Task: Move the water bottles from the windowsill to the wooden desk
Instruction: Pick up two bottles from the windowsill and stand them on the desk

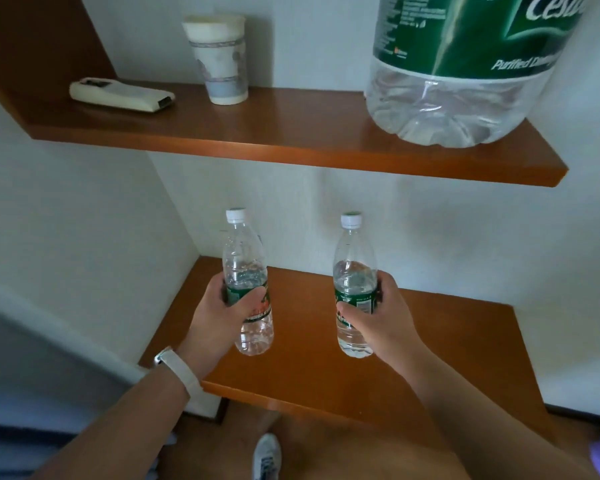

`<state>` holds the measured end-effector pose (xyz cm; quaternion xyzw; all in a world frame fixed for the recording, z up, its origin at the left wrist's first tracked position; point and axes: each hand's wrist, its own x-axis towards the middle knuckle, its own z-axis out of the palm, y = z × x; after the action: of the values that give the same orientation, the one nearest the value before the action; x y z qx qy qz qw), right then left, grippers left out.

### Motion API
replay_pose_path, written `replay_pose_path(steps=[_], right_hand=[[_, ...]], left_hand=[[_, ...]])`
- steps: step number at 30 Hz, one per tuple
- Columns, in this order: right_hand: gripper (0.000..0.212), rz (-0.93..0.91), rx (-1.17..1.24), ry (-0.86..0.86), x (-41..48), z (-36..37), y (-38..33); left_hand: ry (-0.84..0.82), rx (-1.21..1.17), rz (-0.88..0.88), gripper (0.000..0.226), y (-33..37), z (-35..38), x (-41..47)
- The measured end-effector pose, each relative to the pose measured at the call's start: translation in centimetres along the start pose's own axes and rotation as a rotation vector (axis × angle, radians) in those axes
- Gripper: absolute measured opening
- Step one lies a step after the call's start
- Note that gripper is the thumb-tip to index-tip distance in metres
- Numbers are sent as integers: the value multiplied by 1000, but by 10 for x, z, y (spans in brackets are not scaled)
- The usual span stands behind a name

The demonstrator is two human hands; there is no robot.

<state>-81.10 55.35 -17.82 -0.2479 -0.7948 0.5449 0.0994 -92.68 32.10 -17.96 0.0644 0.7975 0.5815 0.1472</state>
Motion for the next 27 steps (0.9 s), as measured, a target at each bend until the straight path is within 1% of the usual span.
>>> replay_pose_path(steps=[6,10,14,18,21,23,27], right_hand=[[66,107,-62,86,49,44,-5],[65,125,-128,142,83,70,-7],[66,146,-117,183,106,88,-3],[63,174,-133,179,123,100,6],[61,207,-145,167,136,106,17],[63,213,-155,161,143,110,25],[63,220,-147,146,158,117,41]], left_hand=[[-124,-23,-9,55,-19,-7,79],[-248,-50,0,59,-43,-12,123],[-327,-75,-37,61,-58,-9,157],[-356,-66,-69,64,-70,-2,180],[-391,-45,-60,58,-76,3,189],[-368,-1,-47,57,-77,4,192],[-305,70,-16,67,-83,11,204]])
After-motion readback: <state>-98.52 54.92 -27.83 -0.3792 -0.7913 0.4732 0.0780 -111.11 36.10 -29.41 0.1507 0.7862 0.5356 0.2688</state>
